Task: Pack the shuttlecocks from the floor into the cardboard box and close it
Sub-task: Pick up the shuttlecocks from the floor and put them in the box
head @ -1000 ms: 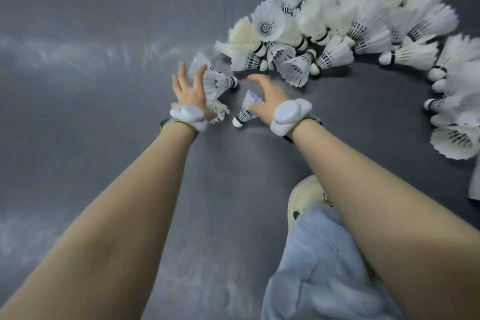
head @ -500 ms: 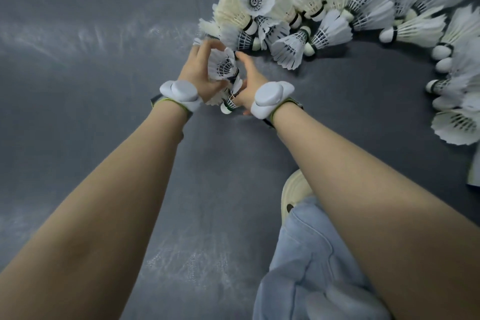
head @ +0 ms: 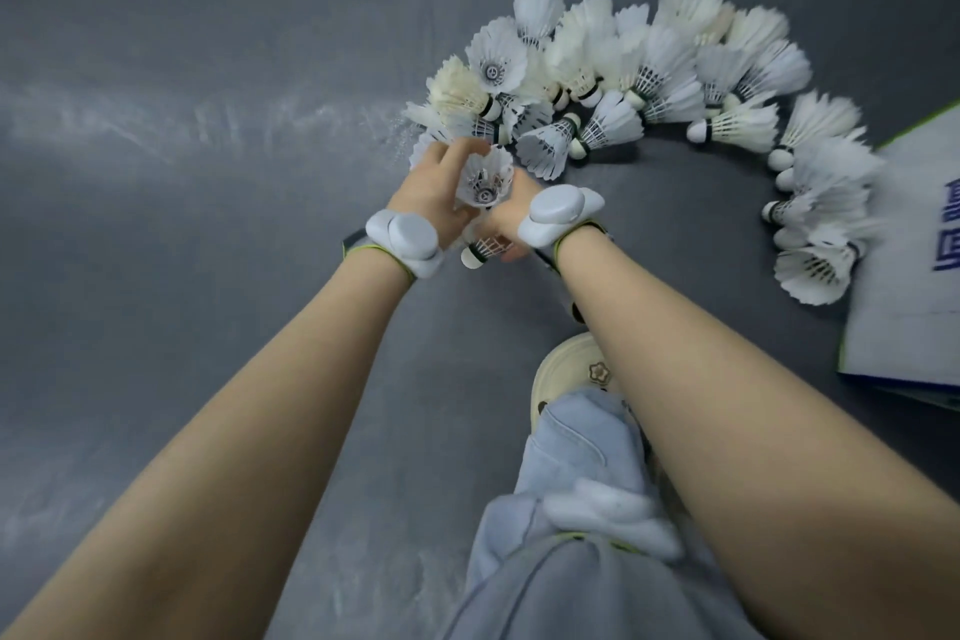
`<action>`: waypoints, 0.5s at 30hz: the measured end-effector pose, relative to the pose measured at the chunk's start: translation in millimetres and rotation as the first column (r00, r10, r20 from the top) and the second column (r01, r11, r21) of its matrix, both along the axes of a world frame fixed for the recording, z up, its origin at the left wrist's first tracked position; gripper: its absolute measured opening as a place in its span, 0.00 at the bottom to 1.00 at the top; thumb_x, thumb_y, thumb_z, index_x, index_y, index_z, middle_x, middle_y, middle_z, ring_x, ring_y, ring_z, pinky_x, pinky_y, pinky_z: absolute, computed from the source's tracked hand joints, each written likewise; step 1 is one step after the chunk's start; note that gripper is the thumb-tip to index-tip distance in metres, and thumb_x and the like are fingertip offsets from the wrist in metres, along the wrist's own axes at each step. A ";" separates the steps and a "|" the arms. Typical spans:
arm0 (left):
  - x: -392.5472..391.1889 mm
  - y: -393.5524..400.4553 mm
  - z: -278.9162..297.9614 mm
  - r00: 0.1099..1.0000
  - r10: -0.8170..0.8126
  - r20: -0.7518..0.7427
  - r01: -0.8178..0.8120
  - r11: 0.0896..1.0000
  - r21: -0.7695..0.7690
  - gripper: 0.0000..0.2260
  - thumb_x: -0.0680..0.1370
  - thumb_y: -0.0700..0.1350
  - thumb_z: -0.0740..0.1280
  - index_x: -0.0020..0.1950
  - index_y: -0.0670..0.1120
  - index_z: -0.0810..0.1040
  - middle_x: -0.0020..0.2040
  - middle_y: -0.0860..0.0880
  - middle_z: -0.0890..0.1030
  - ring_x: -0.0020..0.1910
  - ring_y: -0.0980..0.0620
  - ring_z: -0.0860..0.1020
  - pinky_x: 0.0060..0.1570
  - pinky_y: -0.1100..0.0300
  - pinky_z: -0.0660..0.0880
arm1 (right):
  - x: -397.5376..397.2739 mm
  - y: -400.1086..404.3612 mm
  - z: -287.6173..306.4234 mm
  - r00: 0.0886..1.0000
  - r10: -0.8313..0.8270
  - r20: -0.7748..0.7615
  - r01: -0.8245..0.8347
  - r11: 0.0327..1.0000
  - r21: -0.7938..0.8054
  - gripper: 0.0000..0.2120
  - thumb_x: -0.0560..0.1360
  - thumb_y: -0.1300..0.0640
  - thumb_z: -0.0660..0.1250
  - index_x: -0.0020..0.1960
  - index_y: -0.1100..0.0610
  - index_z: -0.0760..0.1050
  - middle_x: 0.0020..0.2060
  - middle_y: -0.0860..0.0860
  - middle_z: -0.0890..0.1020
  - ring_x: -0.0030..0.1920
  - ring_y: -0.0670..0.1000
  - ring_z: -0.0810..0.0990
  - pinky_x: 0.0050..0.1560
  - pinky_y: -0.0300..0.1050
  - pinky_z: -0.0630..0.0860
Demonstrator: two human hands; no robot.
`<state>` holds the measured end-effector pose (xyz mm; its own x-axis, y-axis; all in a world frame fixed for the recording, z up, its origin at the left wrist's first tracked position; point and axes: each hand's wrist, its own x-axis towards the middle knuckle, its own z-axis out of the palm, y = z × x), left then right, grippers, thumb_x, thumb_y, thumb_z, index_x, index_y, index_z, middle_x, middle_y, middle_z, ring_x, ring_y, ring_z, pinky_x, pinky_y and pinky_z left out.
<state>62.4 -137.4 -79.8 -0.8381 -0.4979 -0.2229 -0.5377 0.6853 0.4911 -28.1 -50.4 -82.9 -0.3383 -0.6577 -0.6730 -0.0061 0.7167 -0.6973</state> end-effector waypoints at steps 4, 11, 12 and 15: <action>-11.7 19.7 59.1 0.999 0.016 -0.037 -0.016 1.000 0.002 0.28 0.72 0.34 0.67 0.70 0.48 0.65 0.64 0.40 0.68 0.60 0.41 0.72 0.54 0.60 0.68 | -6.1 16.9 56.8 0.996 -0.066 -0.064 0.063 0.996 -0.061 0.33 0.72 0.64 0.68 0.74 0.60 0.58 0.68 0.59 0.70 0.57 0.56 0.75 0.61 0.53 0.75; -36.5 77.6 198.2 0.970 -0.016 -0.241 0.004 0.999 -0.049 0.29 0.72 0.34 0.65 0.71 0.50 0.63 0.65 0.40 0.67 0.61 0.42 0.72 0.56 0.60 0.70 | -29.8 78.8 204.5 0.957 -0.122 -0.264 0.074 0.980 -0.185 0.24 0.72 0.65 0.65 0.66 0.57 0.62 0.51 0.54 0.70 0.51 0.52 0.72 0.49 0.48 0.73; -40.9 88.7 217.4 0.961 -0.031 -0.276 0.015 0.998 -0.060 0.29 0.72 0.34 0.65 0.71 0.50 0.63 0.65 0.40 0.67 0.61 0.42 0.72 0.55 0.61 0.69 | -33.3 90.2 225.2 0.946 -0.135 -0.295 0.075 0.975 -0.208 0.28 0.73 0.64 0.66 0.70 0.58 0.61 0.52 0.52 0.70 0.51 0.51 0.71 0.47 0.46 0.74; -56.0 128.7 274.6 0.918 -0.081 -0.388 0.044 0.994 -0.103 0.29 0.72 0.34 0.63 0.71 0.51 0.63 0.64 0.40 0.67 0.58 0.42 0.73 0.54 0.59 0.70 | -44.9 128.9 284.8 0.894 -0.173 -0.412 0.068 0.964 -0.259 0.28 0.74 0.63 0.64 0.72 0.59 0.61 0.58 0.56 0.76 0.52 0.53 0.73 0.39 0.40 0.69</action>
<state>6.5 -8.7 194.8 -0.8791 -0.4441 0.1728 -0.2698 0.7628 0.5876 -72.9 78.4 201.9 -0.6446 -0.7120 -0.2785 -0.2651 0.5499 -0.7920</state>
